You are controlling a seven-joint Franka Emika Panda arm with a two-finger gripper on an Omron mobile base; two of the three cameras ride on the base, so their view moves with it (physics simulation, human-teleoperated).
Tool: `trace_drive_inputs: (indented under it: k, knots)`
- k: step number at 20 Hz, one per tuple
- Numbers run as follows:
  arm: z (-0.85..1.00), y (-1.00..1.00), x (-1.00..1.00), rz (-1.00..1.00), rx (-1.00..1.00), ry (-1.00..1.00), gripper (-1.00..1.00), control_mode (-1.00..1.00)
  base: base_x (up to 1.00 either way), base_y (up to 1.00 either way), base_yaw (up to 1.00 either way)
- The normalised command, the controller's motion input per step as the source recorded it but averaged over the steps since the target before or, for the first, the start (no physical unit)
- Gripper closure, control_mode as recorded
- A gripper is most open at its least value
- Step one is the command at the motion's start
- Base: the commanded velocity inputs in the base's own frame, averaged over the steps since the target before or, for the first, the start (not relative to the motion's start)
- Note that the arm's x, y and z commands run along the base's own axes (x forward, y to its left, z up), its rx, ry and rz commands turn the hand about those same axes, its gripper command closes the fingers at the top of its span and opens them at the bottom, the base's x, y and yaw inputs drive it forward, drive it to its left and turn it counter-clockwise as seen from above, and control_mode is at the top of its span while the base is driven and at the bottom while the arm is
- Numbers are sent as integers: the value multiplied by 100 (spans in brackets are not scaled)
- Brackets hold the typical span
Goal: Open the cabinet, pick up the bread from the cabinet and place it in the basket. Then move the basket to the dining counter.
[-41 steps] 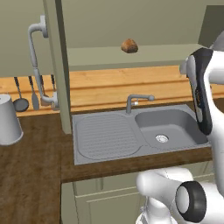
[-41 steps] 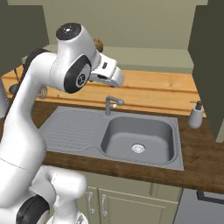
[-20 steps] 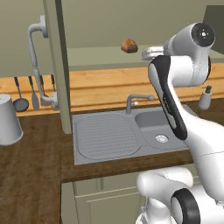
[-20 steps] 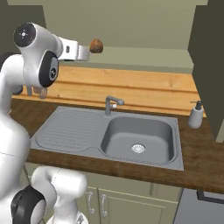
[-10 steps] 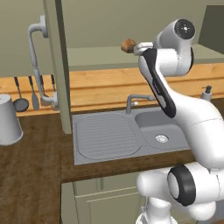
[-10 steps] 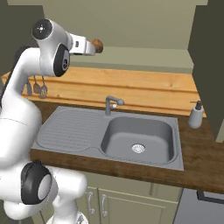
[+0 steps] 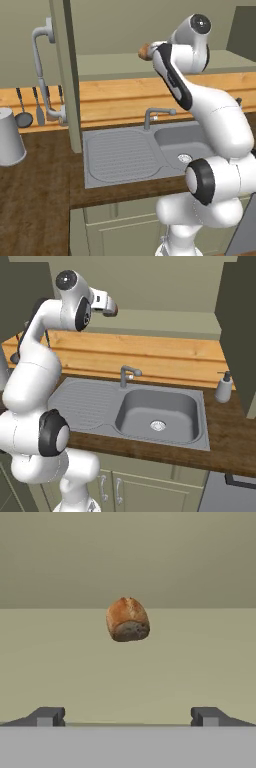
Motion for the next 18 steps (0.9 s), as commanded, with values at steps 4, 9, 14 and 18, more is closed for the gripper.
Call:
trace_drive_inputs:
  k: [4, 9, 14, 18]
  knots:
    - [0, 0, 53, 0, 0, 0, -100, -100, 0, 0, 0]
    - [0, 0, 58, 0, 0, 0, -100, -100, 0, 0, 0]
    - [0, 0, 57, 0, 0, 2, -100, -100, 0, 0, 0]
    - [0, 11, 43, 0, 0, 4, -100, -100, 0, 0, 0]
